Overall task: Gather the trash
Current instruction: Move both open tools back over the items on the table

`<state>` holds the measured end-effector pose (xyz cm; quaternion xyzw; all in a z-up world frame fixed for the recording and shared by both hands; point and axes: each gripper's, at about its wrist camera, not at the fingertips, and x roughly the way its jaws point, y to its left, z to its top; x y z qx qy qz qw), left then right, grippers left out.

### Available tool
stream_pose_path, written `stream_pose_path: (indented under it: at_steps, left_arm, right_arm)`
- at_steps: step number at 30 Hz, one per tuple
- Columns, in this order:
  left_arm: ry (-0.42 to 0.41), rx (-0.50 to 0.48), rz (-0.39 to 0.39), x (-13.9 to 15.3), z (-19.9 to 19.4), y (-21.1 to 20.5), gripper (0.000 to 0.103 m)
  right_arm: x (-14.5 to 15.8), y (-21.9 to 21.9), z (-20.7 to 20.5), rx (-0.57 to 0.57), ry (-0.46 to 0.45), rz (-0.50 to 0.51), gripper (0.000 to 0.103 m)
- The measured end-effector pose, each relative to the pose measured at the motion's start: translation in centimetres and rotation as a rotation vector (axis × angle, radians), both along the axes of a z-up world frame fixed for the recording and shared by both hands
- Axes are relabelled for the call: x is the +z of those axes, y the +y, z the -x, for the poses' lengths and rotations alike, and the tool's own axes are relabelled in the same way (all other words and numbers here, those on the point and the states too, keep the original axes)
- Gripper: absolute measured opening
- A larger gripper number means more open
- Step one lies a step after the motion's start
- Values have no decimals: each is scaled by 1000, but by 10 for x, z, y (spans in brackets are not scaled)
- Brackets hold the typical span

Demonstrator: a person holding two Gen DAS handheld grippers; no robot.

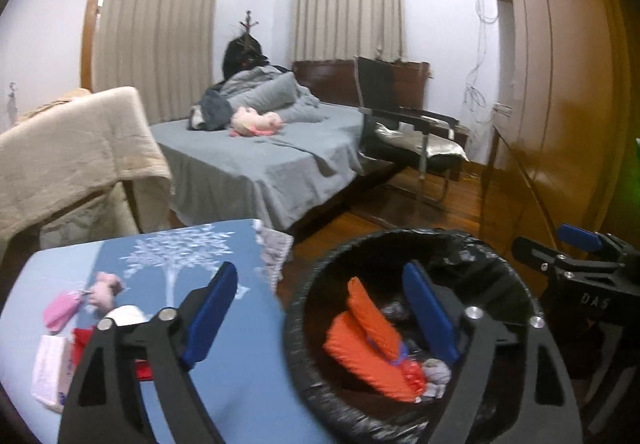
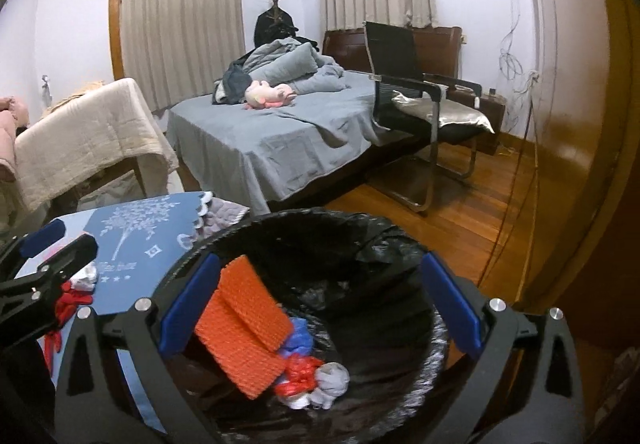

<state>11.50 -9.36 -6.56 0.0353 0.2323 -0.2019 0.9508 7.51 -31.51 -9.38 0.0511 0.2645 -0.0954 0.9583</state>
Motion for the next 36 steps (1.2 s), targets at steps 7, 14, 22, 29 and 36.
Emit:
stream_pose_path:
  at_steps: [7,14,22,29,36]
  left_arm:
    - [-10,120,-10,2,9,51,94]
    - [-8,251,-28,-3,16,110,95]
    - [-16,382,-57,-12,20,175,95]
    - [3,484,-61,-25,19,222,95]
    - [50,547,-68,-44,11,253,95]
  right_arm:
    - [2,39,-7,67,-5,-29,97]
    - [0,95,-20,170,1,-39,97]
    - [-3,155,-34,278,-5,-35,97]
    - [-12,200,-46,355,24,-34,97]
    - [-25,230,-57,396,43,-31,97]
